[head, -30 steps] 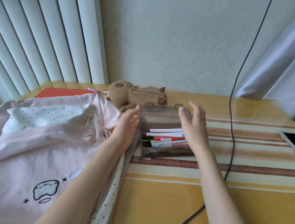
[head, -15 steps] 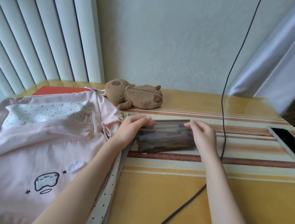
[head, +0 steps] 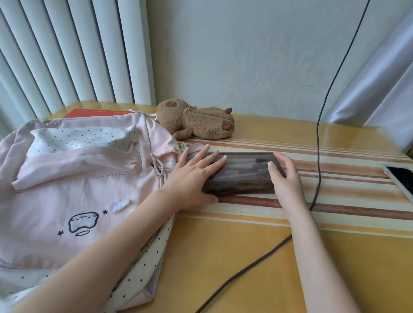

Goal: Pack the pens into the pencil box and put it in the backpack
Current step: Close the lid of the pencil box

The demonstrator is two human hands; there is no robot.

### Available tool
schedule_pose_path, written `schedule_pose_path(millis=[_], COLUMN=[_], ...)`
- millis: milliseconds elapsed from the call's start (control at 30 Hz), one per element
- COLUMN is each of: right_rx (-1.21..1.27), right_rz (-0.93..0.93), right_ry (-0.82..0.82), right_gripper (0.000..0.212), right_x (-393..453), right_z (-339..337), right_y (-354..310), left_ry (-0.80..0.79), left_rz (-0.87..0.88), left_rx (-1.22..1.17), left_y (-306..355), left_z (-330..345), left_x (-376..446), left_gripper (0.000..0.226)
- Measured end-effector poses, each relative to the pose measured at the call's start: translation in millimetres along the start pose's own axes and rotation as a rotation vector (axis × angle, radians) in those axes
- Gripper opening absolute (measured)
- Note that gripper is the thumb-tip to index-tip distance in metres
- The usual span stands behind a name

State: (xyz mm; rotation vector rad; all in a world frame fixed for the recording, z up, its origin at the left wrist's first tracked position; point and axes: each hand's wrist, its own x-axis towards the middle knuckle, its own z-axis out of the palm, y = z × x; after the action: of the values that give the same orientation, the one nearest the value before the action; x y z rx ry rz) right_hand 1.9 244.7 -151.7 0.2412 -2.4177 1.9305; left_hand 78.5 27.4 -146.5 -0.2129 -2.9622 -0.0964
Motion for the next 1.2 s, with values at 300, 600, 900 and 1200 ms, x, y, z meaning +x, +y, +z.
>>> schedule_pose_path(millis=[300, 600, 900, 1200], right_rx=[0.125, -0.346, -0.344, -0.151], right_rz=[0.062, -0.317, -0.341, -0.229], right_ry=[-0.058, 0.175, 0.149, -0.068], right_gripper=[0.046, 0.037, 0.037, 0.034], right_x=[0, -7, -9, -19], right_z=[1, 23, 33, 11], right_y=[9, 10, 14, 2], left_ry=[-0.001, 0.125, 0.1, 0.081], left_rz=[0.072, 0.035, 0.014, 0.049], left_rx=[-0.057, 0.101, -0.024, -0.043], left_y=[-4, 9, 8, 10], left_z=[5, 10, 9, 6], left_x=[4, -1, 2, 3], left_gripper=[0.087, 0.075, 0.067, 0.061])
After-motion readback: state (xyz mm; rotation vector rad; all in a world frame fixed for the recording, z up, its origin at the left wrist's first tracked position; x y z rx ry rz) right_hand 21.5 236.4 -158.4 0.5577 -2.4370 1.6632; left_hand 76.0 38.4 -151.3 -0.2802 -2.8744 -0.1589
